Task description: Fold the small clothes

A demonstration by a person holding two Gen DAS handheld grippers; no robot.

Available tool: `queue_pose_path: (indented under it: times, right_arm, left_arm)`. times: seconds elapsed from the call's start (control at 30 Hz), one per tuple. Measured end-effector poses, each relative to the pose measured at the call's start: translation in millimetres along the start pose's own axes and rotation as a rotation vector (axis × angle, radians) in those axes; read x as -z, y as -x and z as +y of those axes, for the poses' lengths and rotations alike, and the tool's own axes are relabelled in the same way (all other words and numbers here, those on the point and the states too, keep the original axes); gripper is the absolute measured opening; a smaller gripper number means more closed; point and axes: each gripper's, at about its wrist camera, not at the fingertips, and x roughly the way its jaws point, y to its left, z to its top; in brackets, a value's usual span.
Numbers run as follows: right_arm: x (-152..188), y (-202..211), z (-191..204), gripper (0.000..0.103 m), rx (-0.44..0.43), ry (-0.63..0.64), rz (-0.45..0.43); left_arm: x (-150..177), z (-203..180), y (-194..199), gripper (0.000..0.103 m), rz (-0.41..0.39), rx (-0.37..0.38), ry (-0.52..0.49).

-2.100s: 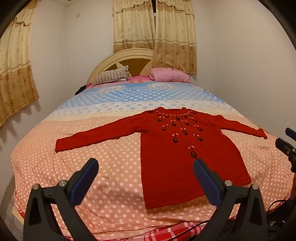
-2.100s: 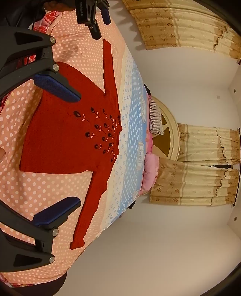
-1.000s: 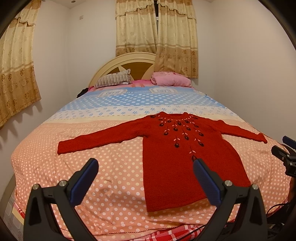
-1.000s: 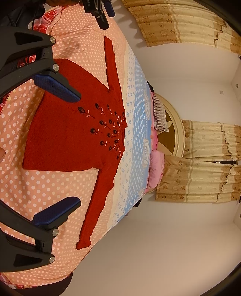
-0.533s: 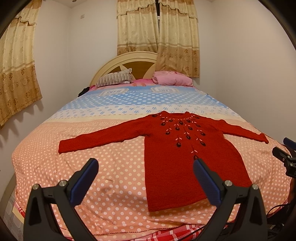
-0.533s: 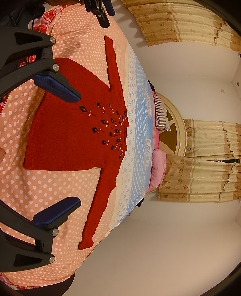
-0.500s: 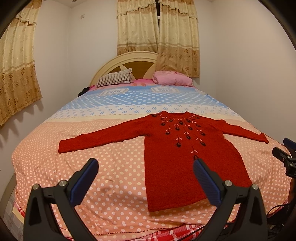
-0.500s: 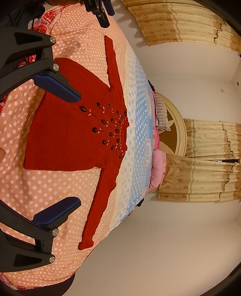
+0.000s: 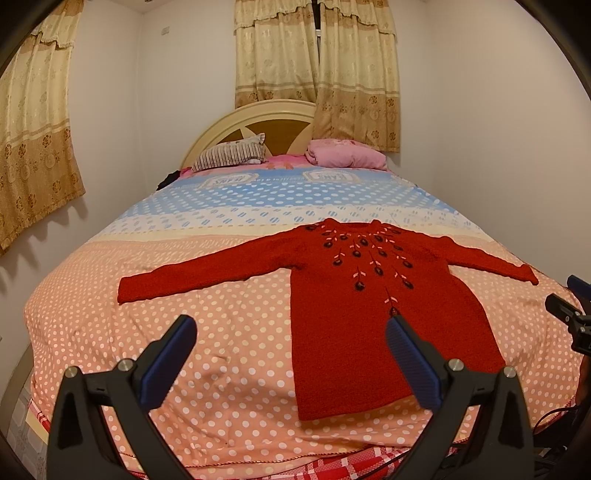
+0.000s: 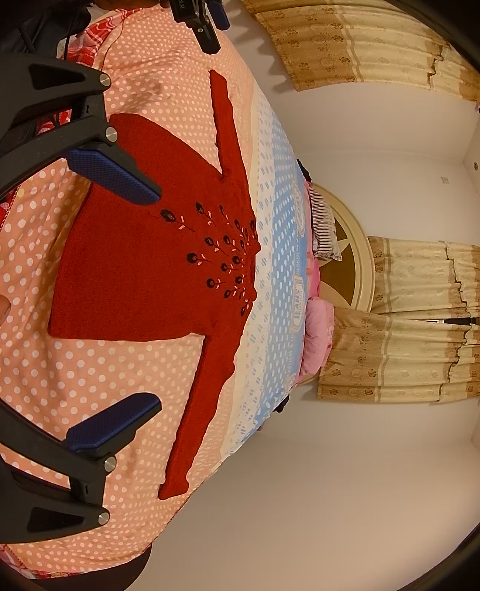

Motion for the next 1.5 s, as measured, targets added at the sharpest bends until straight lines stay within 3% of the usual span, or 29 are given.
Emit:
queue_pose_path:
  times: [0.8,1.1,1.27,1.5]
  right_arm:
    - [4,-5,-1,0.102,0.002,-0.006,0.016]
    - [6,-11,-4,0.102,-0.007,-0.006,0.035]
    - [10,-26,-23,0.102,-0.004,-0.027,0.064]
    - [25,-72,-76,0.102,0.035,-0.168,0.173]
  left_arm:
    - [3,5,-4,0.103,0.012,-0.001,0.0]
    - [9,1,-18,0.103,0.054,-0.002,-0.01]
    - [9,0,-35,0.103,0.092,0.005,-0.013]
    - [-5,-2,-62,0.103,0.1,-0.006,-0.032]
